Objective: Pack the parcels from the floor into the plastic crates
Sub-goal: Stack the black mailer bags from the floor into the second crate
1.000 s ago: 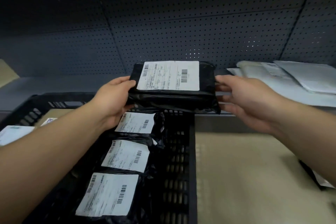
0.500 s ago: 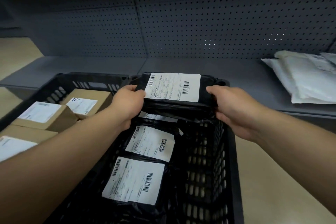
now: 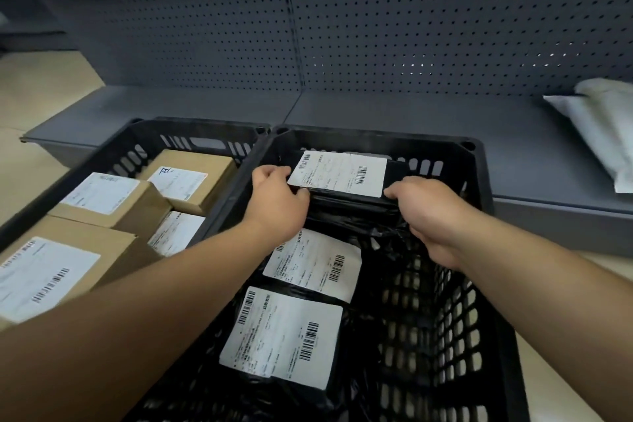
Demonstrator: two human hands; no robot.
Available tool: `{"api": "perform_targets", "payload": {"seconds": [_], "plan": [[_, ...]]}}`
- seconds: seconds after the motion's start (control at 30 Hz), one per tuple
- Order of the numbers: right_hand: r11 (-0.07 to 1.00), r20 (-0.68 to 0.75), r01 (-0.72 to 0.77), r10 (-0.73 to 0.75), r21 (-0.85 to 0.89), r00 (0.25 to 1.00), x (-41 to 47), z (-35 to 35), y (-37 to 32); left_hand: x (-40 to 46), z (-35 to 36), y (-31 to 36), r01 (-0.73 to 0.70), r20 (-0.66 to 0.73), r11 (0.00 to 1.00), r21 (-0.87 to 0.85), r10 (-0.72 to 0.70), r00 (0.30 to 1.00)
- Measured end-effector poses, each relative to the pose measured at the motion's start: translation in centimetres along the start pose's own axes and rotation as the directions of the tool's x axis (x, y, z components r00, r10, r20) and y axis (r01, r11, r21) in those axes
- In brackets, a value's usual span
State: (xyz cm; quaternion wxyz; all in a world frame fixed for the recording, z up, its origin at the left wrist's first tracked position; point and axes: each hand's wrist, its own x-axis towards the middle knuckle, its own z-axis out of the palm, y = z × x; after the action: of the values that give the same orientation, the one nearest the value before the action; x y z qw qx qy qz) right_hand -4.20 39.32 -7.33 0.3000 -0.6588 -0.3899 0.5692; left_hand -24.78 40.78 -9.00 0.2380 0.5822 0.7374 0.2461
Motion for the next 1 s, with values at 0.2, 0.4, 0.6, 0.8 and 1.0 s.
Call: {"api": "perform_targets", "payload": {"seconds": [0.2, 0.4, 0.6, 0.8, 1.0], "plan": [[0.985, 0.063, -0.017, 0.028, -0.17, 0.998, 0.9, 0.4, 0.5, 0.5, 1.3, -1.0, -0.151, 0.08, 0.899, 0.41, 0.13, 0.988], [0.98, 0.112, -0.012, 0.034, -0.197, 0.993, 1.9, 0.0, 0.3, 1.3, 1.8, -1.4, -0.18, 0.154, 0.882, 0.434, 0.124, 0.98], [0.999, 0.141, -0.032, 0.036, -0.028, 0.989, 1.7, -0.5, 0.2, 1.4, 0.9, -0.4, -0.125, 0.214, 0.902, 0.412, 0.038, 0.976], [0.996, 0.061, 0.058, -0.062, 0.065, 0.996, -0.3, -2.8, -1.1, 0.0, 0.5, 1.6, -0.115, 0.239, 0.888, 0.446, 0.005, 0.971], [0.958, -0.104, 0.276, -0.268, 0.075, 0.958, -2.7, -8.6, -2.3, -3.0, 1.5, 6.5, -0.271, 0.233, 0.887, 0.373, 0.193, 0.953]]}}
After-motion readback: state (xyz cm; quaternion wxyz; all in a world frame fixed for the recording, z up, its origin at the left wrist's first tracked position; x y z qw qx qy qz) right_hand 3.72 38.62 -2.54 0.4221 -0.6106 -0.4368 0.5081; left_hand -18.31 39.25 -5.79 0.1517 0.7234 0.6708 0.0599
